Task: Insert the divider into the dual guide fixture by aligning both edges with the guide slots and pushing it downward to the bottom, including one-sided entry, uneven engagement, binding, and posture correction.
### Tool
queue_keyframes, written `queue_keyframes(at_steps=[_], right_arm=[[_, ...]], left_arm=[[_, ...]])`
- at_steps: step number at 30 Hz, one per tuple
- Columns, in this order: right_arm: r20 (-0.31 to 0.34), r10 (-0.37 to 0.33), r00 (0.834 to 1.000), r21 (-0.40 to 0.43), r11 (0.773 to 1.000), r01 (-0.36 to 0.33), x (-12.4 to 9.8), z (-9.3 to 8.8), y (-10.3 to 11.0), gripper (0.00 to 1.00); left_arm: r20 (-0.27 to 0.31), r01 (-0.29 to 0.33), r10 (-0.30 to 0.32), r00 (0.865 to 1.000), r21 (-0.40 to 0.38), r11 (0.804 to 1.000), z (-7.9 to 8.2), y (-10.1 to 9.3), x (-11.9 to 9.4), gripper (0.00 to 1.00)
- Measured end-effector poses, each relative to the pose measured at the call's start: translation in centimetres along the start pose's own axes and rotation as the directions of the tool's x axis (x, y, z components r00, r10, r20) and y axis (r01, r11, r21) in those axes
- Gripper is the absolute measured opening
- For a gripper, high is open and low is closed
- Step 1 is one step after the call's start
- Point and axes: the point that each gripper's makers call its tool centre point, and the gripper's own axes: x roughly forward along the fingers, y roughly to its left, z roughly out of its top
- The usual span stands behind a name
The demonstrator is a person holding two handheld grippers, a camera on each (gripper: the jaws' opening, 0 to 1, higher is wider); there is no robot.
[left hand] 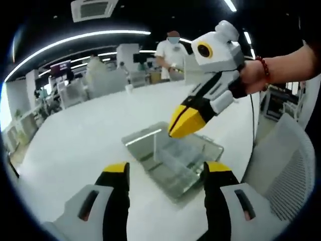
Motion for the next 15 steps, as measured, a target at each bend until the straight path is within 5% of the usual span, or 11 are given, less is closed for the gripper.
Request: queue_keyframes(at_steps=[15], right_arm=[[-0.014,0.04,0.999,-0.113,0.993,-0.041,0.77,-0.25,-0.02,0.0]], left_arm=[[-0.021,-0.005,0.005,1.0,-0.013,1.0,-0.47,0.06,0.13,0.68]])
